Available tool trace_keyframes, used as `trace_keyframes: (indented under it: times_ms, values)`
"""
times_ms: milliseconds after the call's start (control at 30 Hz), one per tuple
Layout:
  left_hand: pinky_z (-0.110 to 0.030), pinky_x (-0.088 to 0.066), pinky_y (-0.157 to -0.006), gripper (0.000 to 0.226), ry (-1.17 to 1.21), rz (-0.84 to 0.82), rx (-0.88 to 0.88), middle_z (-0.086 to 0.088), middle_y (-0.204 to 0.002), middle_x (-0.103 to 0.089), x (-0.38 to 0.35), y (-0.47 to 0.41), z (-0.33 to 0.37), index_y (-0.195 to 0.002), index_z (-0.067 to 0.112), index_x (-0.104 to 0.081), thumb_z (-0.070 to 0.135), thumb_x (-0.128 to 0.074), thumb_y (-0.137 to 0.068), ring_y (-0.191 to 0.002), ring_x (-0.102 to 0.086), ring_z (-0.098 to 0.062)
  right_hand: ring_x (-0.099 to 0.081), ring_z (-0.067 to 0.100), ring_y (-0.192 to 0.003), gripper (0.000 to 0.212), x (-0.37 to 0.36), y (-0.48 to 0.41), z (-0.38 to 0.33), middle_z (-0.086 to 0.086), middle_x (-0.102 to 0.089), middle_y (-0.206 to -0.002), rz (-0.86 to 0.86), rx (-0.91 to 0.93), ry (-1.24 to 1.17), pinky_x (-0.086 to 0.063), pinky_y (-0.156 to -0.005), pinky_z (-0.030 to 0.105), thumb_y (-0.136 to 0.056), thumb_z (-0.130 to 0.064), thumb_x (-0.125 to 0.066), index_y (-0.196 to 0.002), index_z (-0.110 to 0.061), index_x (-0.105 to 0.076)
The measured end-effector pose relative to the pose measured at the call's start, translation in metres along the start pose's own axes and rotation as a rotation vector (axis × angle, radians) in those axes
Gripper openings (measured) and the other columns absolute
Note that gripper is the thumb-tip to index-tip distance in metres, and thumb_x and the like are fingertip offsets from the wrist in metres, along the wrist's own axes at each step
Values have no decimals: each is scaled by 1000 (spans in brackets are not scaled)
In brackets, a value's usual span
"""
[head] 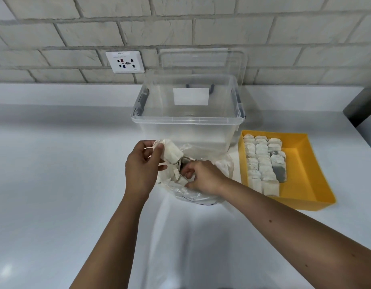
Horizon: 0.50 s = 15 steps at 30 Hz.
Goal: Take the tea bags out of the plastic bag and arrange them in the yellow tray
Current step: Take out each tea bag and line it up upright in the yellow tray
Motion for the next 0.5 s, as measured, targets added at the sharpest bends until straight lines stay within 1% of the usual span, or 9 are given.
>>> trace_keyframes:
  times_ms: [67, 167, 233, 267, 333, 367, 400, 467, 500]
  values:
    - [-29, -60, -60, 10, -7, 15, 10, -5, -80, -72, -2, 0, 0, -101, 16, -63, 24, -63, -96, -68, -72, -19, -63, 11, -91, 31, -2, -1, -2, -13, -67, -93, -11, 26, 79, -52, -82, 30, -75, -22, -75, -104, -28, -69]
    - [-29, -59, -59, 11, -28, 26, 12, -5, -83, -72, -1, -2, -1, -103, 16, -64, 25, -63, -96, -66, -72, -19, -65, 14, -88, 16, 0, 1, -2, -8, -71, -93, 31, 56, 139, -52, -78, 30, -82, -25, -71, -97, -27, -73]
    - [-31, -60, -61, 13, -47, 33, 10, -5, -84, -73, 1, -3, -1, -104, 14, -65, 25, -63, -96, -65, -72, -17, -67, 13, -81, 9, 9, 6, 2, -5, -73, -89, 80, 60, 67, -53, -75, 30, -85, -22, -69, -91, -23, -75]
    - [-31, -60, -62, 13, -53, 36, 10, -4, -83, -73, 1, -4, -2, -103, 14, -66, 25, -63, -95, -64, -72, -16, -67, 10, -77, 7, 15, 9, 5, -5, -73, -86, 110, 55, -5, -54, -76, 28, -86, -20, -70, -90, -21, -76]
    - [-31, -60, -63, 12, -59, 41, 12, -4, -81, -73, 2, -4, -2, -102, 14, -66, 24, -63, -95, -63, -72, -13, -62, -2, -71, 6, 30, 16, 12, -8, -73, -84, 172, 54, -135, -50, -74, 18, -85, -18, -72, -89, -19, -77]
    - [-31, -60, -63, 11, -60, 41, 13, -5, -81, -73, 1, -4, -2, -102, 14, -66, 24, -63, -95, -63, -72, -14, -60, -5, -68, 6, 35, 18, 15, -9, -72, -82, 187, 64, -153, -47, -71, 13, -84, -17, -73, -88, -19, -76]
    - [-31, -59, -63, 12, -58, 39, 16, -6, -83, -74, 0, -4, -3, -102, 14, -66, 23, -63, -95, -64, -73, -15, -59, -6, -68, 7, 37, 19, 16, -11, -71, -82, 177, 76, -138, -46, -70, 12, -83, -16, -75, -88, -20, -76]
    - [-31, -59, -62, 13, -52, 29, 25, -6, -85, -74, -4, -3, -2, -103, 14, -66, 24, -62, -96, -67, -73, -17, -61, -2, -73, 16, 31, 17, 14, -12, -70, -84, 81, 79, -51, -49, -72, 19, -79, -18, -78, -93, -23, -74]
    - [-31, -59, -62, 14, -55, 21, 26, -6, -85, -74, -6, -2, -2, -104, 14, -66, 24, -62, -96, -67, -73, -17, -62, 3, -76, 21, 23, 15, 12, -12, -69, -85, 27, 70, 13, -51, -74, 24, -77, -22, -79, -97, -25, -73]
Point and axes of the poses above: each hand's wrist, its own y-axis away from the middle knuckle, its own x-axis out of the back of the hand, z = x × y, the point moved 2 cm from there along -y, towards the middle knuckle
